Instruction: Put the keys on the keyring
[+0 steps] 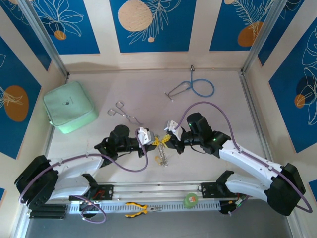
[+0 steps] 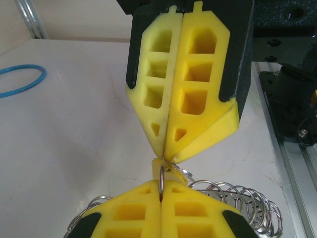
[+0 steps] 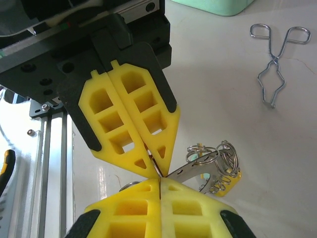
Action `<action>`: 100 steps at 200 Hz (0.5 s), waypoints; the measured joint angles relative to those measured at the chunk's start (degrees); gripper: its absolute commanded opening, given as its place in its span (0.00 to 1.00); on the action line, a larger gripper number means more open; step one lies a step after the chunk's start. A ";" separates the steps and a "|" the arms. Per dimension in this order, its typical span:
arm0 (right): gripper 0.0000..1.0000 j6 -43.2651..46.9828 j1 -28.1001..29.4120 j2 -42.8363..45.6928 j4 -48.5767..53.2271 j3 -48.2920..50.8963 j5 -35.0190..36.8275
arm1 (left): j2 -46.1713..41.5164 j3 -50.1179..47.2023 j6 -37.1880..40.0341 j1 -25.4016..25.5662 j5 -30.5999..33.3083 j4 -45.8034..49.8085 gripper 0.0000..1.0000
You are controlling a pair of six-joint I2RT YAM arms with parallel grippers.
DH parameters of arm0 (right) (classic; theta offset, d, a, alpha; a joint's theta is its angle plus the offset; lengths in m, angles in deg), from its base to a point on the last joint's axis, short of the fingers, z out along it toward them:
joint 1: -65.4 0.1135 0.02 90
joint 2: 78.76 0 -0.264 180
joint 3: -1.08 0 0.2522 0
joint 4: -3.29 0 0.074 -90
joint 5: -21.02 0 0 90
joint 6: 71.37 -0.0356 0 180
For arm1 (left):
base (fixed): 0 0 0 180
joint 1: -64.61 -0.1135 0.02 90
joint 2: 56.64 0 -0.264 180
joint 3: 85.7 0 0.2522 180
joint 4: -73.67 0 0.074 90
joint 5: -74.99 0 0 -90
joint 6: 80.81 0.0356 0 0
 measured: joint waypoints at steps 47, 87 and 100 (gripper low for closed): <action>0.00 -0.04 0.02 -0.33 -0.02 -0.04 0.42 | 0.00 0.00 0.00 0.00 0.02 -0.02 0.00; 0.00 -0.83 0.17 -1.40 0.02 -0.42 1.92 | 0.00 -0.02 -0.02 -0.02 0.52 0.04 0.00; 0.00 -1.53 0.22 -1.51 0.04 -0.52 2.51 | 0.00 -0.04 -0.02 -0.02 0.72 0.02 0.00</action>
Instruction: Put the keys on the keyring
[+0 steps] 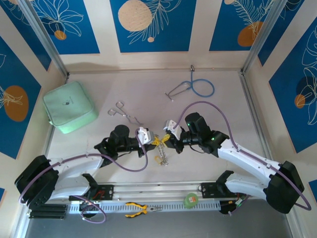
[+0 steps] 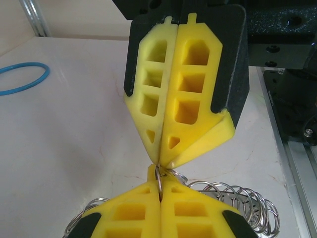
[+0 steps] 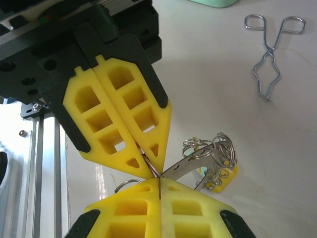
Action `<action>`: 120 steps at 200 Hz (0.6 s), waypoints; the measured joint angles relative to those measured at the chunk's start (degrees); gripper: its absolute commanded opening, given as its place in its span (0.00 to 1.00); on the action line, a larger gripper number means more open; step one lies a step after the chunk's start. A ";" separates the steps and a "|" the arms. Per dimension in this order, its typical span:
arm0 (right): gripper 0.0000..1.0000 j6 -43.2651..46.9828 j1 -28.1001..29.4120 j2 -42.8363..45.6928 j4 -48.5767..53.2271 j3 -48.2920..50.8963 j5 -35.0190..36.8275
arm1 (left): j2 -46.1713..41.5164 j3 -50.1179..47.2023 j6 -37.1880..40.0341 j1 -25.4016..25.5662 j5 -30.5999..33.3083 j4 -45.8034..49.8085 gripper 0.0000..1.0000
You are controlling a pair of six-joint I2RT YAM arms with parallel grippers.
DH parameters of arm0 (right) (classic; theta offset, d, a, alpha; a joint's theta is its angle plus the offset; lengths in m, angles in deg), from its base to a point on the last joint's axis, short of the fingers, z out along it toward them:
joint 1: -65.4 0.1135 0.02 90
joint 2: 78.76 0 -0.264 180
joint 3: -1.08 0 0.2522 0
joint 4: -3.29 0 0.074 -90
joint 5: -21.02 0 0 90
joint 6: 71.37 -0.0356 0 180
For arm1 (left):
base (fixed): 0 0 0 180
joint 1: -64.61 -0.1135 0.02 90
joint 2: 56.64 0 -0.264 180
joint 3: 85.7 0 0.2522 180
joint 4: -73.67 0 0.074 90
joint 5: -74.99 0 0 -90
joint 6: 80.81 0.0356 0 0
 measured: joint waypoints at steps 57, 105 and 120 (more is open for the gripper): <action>0.00 -5.86 0.07 -0.31 -0.44 -0.28 2.56 | -0.04 0.00 1.25 0.02 1.77 0.00 0.00; 0.00 -10.49 0.59 -1.75 -2.05 -0.28 3.67 | -0.22 0.00 4.52 0.42 4.42 0.52 0.00; 0.00 -11.41 0.72 -2.27 -2.19 -0.28 3.93 | -0.22 0.00 5.29 0.72 5.38 0.52 0.00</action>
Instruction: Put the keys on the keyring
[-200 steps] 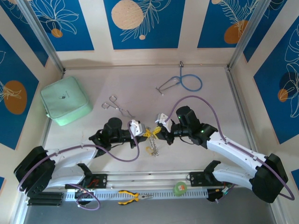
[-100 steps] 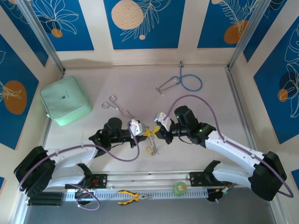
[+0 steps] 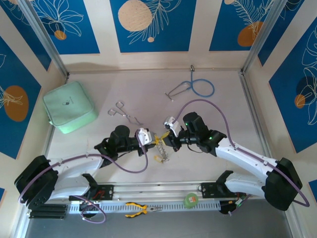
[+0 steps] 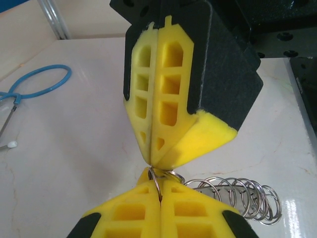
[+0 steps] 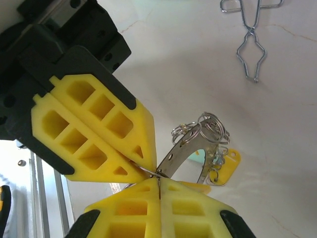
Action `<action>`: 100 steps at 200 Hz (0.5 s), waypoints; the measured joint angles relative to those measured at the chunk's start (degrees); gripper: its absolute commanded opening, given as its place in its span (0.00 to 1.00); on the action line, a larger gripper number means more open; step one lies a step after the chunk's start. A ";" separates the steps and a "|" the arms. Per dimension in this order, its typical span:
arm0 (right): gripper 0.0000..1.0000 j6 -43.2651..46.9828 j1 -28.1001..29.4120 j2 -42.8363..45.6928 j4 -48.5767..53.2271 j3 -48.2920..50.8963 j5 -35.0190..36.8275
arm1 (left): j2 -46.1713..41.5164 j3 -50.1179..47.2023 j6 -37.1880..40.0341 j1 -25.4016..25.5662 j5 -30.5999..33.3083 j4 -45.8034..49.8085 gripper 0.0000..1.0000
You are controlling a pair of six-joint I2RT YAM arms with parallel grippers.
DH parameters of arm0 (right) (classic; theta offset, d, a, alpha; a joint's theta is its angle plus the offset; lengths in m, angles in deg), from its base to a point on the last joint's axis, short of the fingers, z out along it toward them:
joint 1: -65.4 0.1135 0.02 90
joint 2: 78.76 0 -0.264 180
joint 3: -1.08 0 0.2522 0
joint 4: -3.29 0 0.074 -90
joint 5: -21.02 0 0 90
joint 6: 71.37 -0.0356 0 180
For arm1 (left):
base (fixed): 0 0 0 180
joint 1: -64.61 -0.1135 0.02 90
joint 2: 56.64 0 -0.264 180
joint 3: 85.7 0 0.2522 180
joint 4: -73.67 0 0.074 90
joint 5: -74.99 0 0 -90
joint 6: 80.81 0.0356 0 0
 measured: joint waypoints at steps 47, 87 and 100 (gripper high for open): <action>0.00 -2.12 0.04 -0.57 -0.09 0.00 0.48 | -0.11 -0.09 3.28 0.90 2.36 0.37 0.00; 0.00 -3.26 -0.07 -0.57 -0.07 -0.04 0.57 | -0.44 -0.17 5.40 1.29 3.45 0.37 0.00; 0.00 -3.50 -0.09 -0.57 0.02 -0.04 0.57 | -0.44 -0.22 5.88 1.40 3.65 0.35 0.00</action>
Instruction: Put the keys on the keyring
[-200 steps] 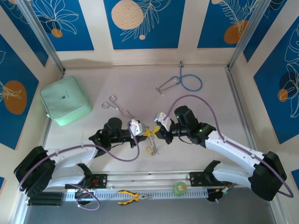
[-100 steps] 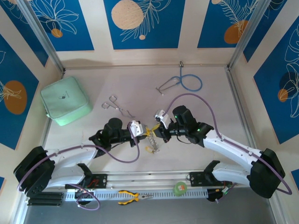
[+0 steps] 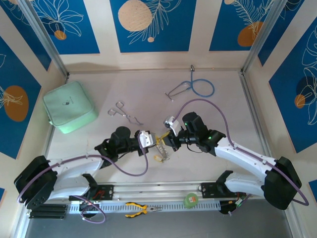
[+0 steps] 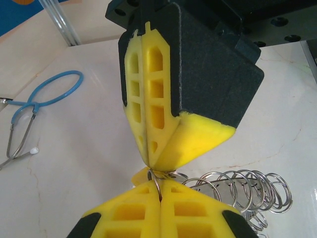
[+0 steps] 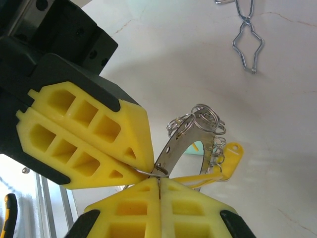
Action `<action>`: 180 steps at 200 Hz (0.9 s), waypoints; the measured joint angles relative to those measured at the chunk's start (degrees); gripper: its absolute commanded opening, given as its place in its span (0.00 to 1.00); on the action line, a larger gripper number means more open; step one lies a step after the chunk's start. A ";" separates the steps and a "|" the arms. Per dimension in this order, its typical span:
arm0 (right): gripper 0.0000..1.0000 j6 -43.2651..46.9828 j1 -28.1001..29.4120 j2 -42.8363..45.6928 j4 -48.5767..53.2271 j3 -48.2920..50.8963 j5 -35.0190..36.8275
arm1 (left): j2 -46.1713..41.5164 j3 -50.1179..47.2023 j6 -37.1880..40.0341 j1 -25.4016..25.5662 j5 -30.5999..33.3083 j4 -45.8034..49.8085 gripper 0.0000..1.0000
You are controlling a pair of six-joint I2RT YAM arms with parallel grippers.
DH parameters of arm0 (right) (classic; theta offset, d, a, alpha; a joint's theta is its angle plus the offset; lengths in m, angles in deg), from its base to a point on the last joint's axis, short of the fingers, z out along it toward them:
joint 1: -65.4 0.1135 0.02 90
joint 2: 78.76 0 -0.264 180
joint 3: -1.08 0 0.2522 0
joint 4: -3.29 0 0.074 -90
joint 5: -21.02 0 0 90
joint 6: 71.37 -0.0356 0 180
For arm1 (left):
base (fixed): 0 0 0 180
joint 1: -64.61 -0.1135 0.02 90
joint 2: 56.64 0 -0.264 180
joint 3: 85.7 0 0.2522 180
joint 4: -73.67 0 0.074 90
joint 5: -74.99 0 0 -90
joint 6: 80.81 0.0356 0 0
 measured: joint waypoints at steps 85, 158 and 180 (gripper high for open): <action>0.00 -1.99 -0.96 -0.13 -0.55 -0.02 -1.90 | -0.98 -2.40 4.00 0.74 1.95 -3.04 0.00; 0.00 -2.73 -1.62 -1.92 -1.29 -0.26 -4.07 | -0.98 -3.67 3.23 0.74 3.13 -6.45 0.00; 0.00 -3.34 -2.38 -1.92 -2.03 -0.26 -5.18 | -0.98 -3.74 2.51 0.74 3.13 -7.72 0.00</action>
